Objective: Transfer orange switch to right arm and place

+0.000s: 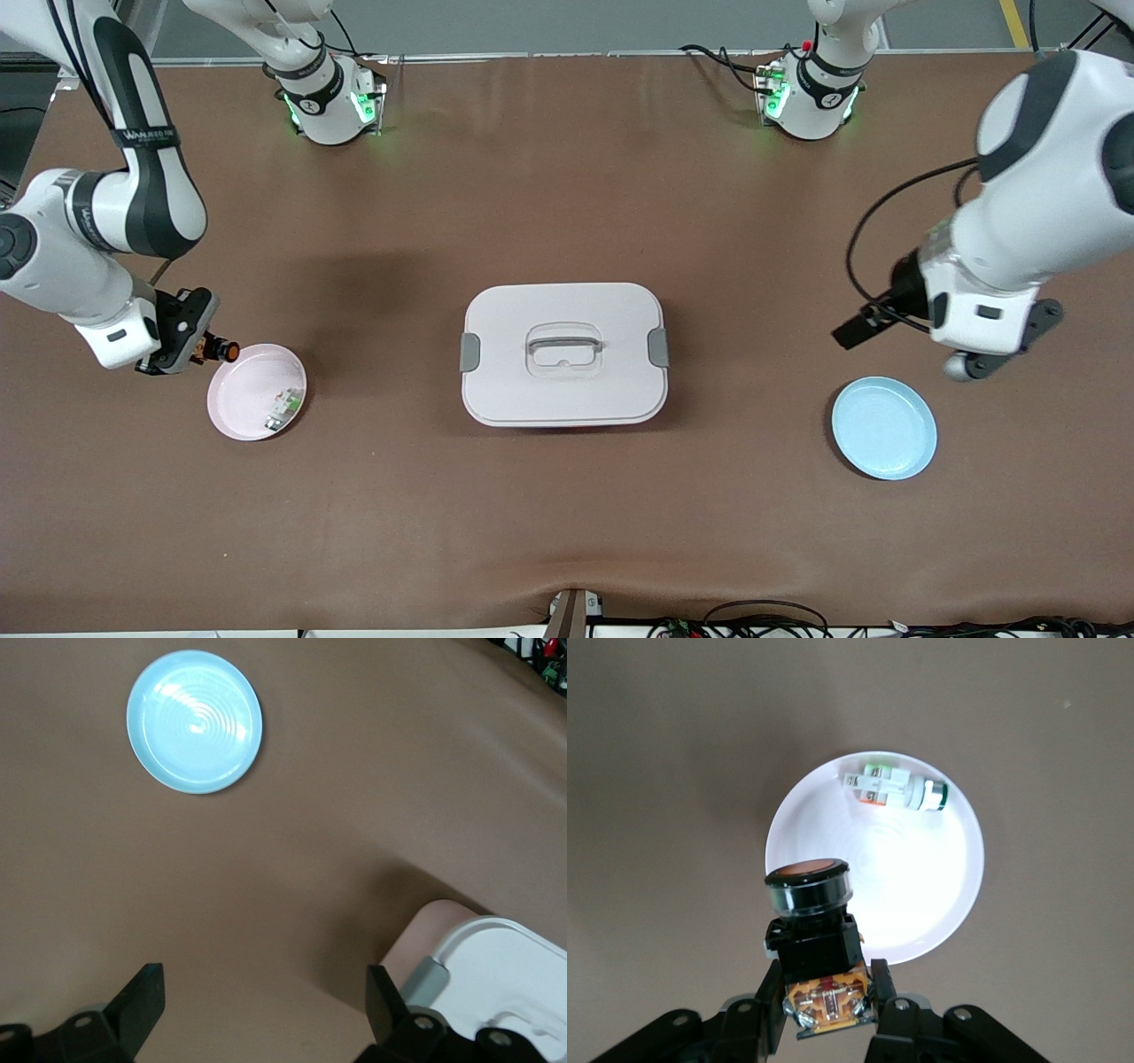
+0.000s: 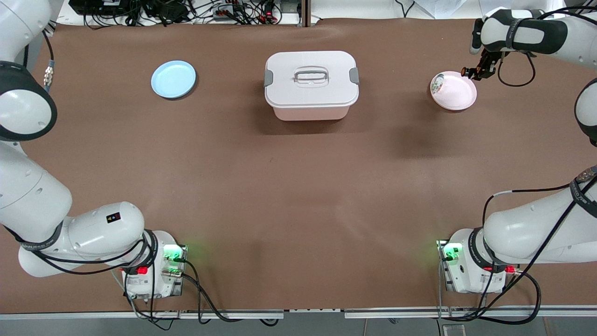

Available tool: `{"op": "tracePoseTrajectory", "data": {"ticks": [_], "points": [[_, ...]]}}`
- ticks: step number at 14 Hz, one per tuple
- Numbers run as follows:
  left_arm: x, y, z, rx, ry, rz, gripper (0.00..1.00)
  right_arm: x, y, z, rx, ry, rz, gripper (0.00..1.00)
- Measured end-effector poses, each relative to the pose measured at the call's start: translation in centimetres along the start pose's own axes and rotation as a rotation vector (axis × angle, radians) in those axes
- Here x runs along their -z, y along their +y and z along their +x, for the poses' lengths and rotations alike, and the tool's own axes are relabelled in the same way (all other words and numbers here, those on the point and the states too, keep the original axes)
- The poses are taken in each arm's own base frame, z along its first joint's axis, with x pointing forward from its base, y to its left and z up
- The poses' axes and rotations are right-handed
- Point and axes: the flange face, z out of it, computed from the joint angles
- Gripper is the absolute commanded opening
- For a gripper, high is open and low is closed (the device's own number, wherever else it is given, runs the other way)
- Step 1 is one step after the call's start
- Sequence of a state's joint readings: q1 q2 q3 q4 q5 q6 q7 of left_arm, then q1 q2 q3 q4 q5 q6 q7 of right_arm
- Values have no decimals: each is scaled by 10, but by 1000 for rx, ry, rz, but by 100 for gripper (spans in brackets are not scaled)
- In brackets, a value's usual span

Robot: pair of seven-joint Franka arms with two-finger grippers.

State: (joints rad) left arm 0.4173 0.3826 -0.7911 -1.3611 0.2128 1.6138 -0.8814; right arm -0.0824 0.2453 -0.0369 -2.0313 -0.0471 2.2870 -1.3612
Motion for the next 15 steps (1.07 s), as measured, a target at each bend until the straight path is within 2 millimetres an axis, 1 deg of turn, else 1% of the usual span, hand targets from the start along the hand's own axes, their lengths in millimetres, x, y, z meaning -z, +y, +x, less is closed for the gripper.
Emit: {"op": "tracePoseTrajectory", "data": {"ticks": [2,5,8,9,10,12,15], "points": [[5,-17,8,-63,32,57,100,-12,3,0,-1,1,-4,0],[19,-36,9,-204,66,146,100,-25,4,1,1,-1,4,0],[39,-65,17,-250,73,168,100,-47,8,-1,14,0,-1,0],[44,-72,18,-266,75,173,100,-57,10,-3,20,0,-1,0],[50,-75,16,-288,82,175,100,-66,10,-6,22,-1,2,0],[60,-74,8,-339,93,176,100,-82,11,-11,21,-3,17,0],[69,-76,3,-446,88,169,100,-93,14,-10,23,-3,18,0]]}}
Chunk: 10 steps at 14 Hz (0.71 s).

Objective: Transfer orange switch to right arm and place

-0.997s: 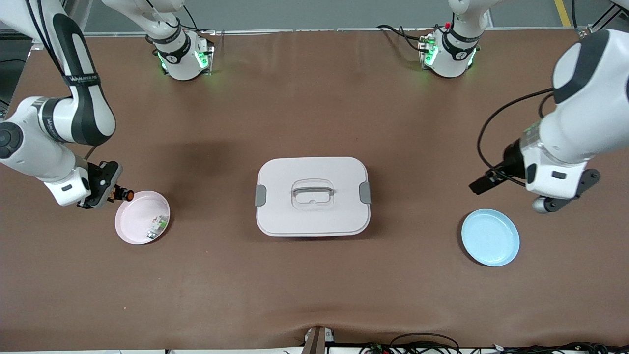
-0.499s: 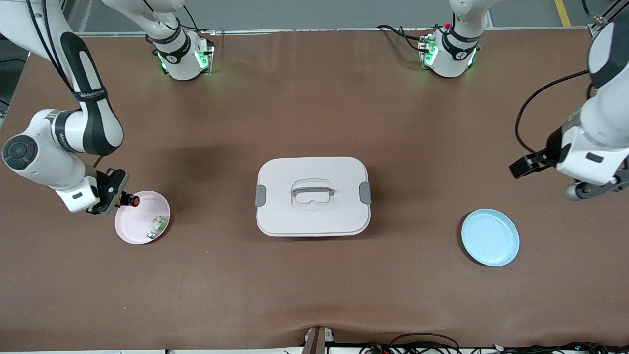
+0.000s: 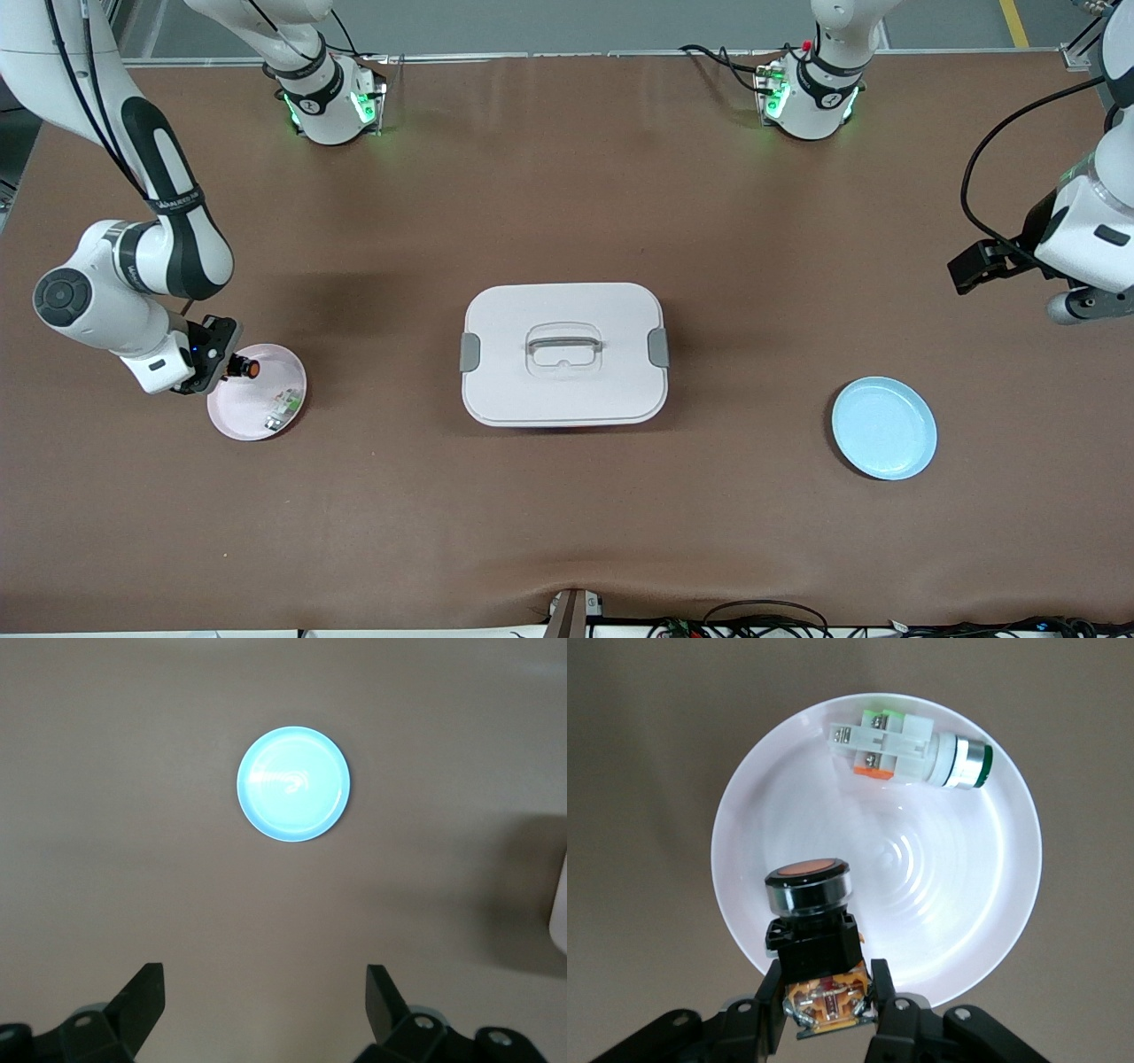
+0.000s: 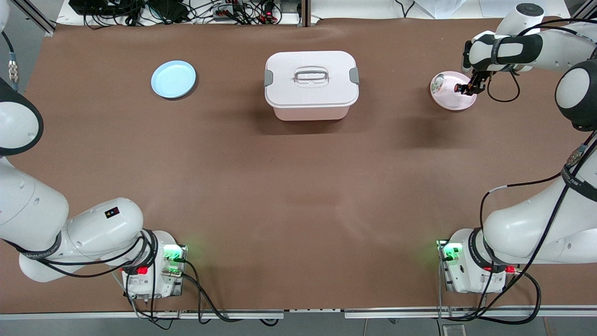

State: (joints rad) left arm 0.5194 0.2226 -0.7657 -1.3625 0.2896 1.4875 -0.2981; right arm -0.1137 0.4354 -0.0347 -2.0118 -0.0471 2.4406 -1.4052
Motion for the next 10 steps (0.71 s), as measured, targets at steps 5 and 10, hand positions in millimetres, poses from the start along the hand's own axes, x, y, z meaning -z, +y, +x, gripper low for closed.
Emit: {"op": "tracePoseTrajectory", "data": {"ticks": [5,10], "points": [[2,-30,-15,-59,-2,-77,100,-15,3,4,5,2,-3,0],[9,-32,-50,-85,-6,-61,100,-31,0,3,8,-3,26,5]]}}
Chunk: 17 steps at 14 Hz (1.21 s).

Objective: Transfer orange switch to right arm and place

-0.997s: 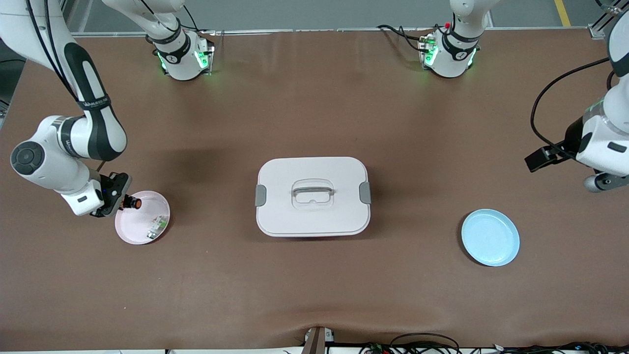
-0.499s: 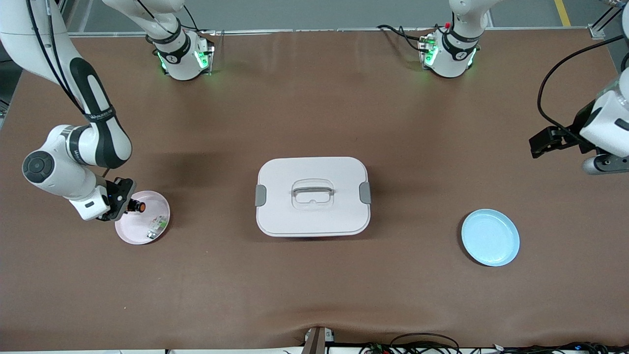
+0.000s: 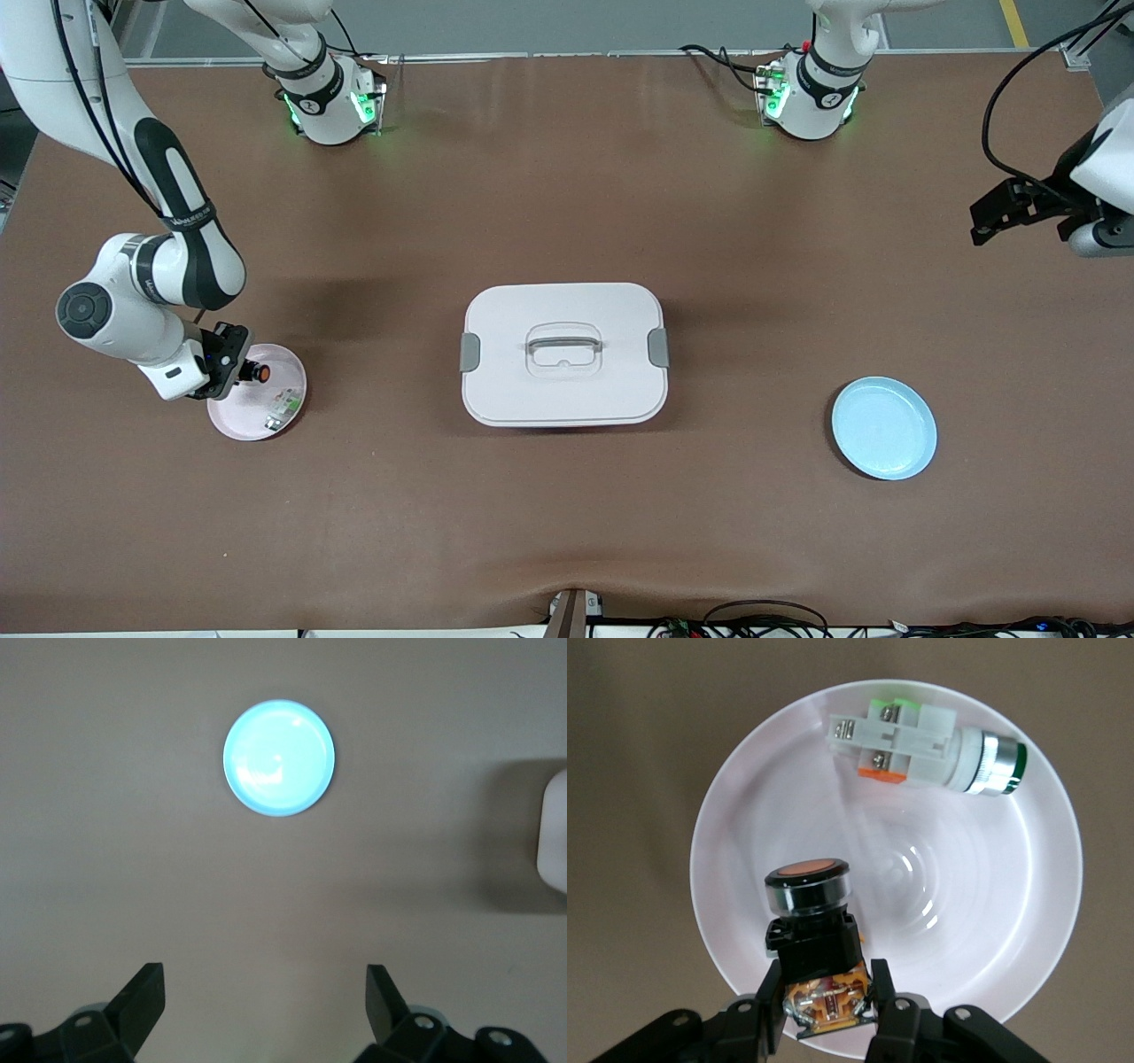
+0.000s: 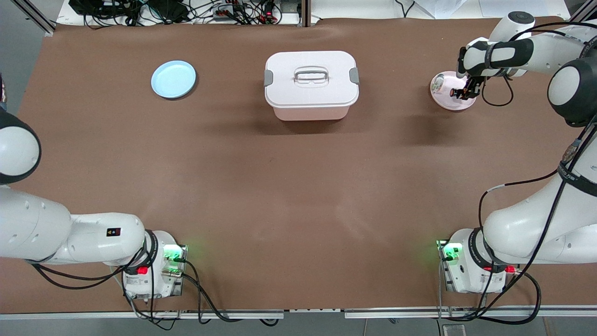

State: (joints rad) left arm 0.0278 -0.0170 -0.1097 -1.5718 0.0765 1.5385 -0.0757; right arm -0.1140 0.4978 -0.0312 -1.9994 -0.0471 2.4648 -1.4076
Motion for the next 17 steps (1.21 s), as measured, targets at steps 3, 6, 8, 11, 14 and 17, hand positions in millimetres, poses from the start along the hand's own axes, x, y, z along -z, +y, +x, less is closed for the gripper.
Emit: {"op": "tracePoseTrajectory", "data": {"ticks": [3,6,8,11,14,17], "points": [[-2,4,-4,-9,-34,2,100,-8,-2,0,2,-2,14,8],[5,-1,-5,1,-24,1,100,-10,-2,0,2,-3,17,20],[9,-3,-7,5,-16,0,100,-10,-2,0,2,-3,17,30],[10,2,-7,-5,-16,0,100,-10,-2,0,3,-2,16,79],[10,3,-7,-7,-14,0,100,-9,0,1,3,-2,12,100],[11,-5,-8,7,-23,0,100,-6,2,1,2,-1,6,100]]}}
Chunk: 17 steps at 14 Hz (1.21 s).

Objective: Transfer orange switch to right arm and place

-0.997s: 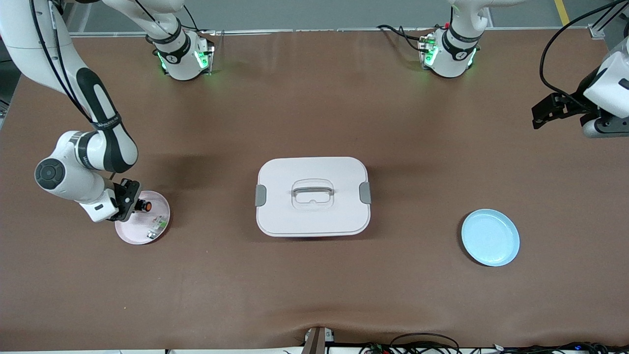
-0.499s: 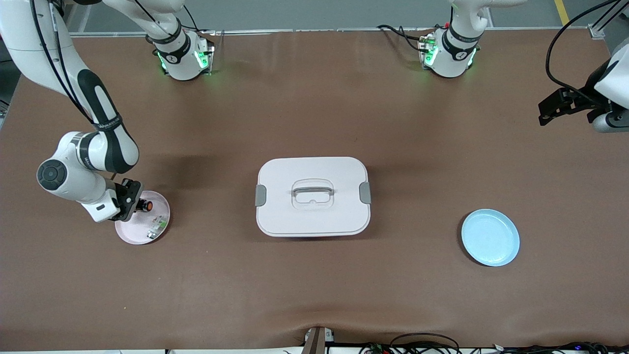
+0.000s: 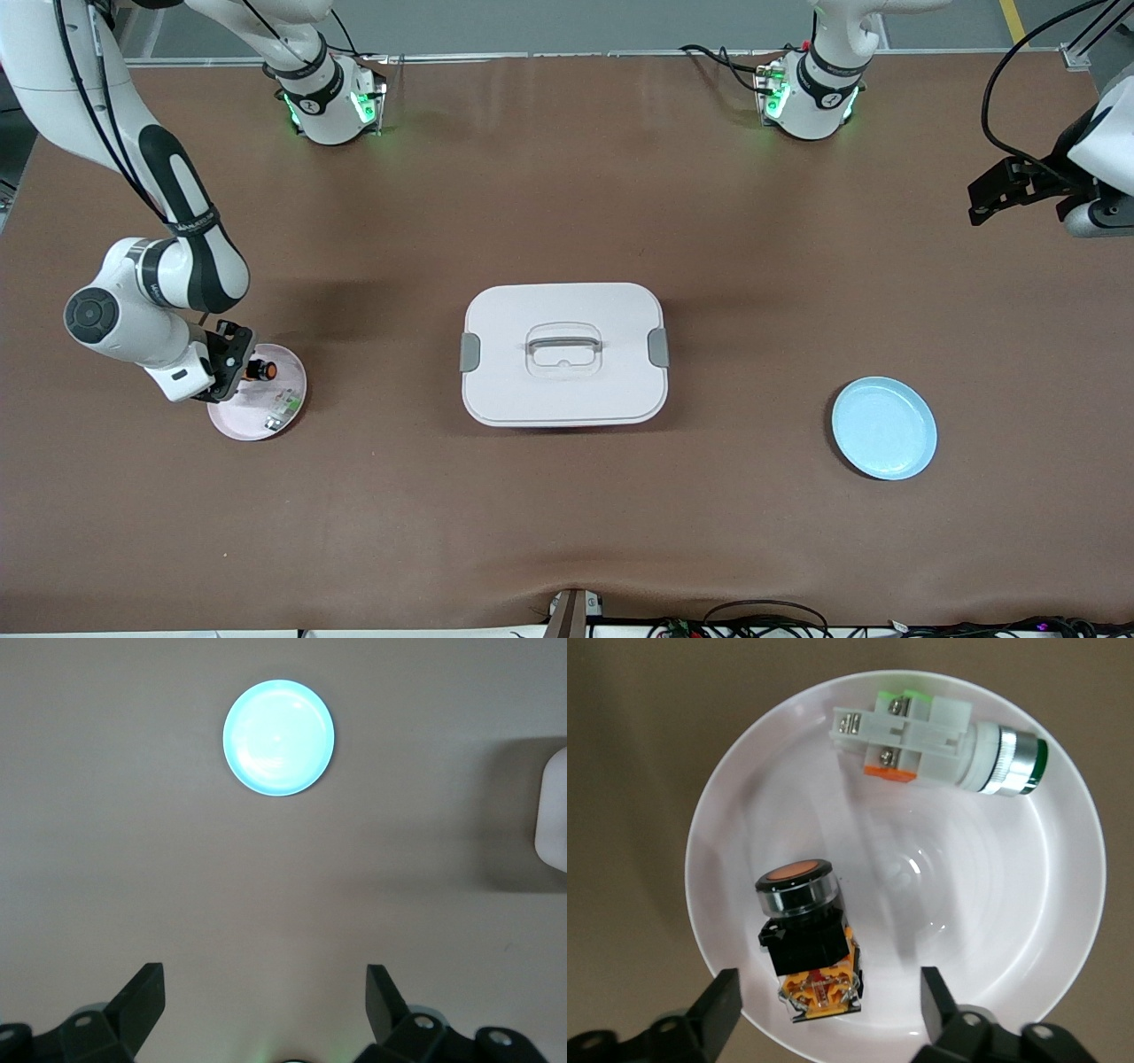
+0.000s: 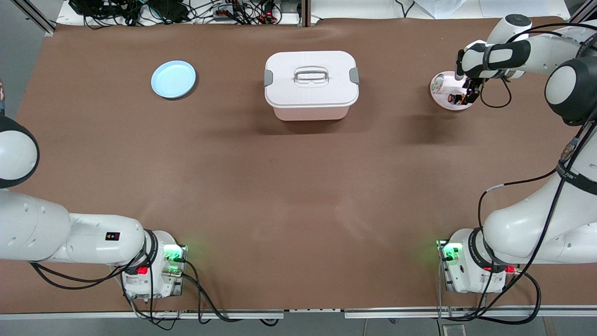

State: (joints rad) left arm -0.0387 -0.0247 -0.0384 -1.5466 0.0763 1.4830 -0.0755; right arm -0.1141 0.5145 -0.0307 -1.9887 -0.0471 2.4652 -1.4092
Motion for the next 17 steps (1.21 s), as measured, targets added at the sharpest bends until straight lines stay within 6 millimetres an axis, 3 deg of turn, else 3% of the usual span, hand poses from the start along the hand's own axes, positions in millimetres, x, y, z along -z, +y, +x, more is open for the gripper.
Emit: {"op": "tracePoseTrajectory", "data": {"ticks": [6,17], "points": [[1,-11,-2,20,-17,0,100,3,-6,-2,-67,41,95,100],[1,-7,-3,17,-24,1,100,43,-25,12,-359,81,201,100]]}}
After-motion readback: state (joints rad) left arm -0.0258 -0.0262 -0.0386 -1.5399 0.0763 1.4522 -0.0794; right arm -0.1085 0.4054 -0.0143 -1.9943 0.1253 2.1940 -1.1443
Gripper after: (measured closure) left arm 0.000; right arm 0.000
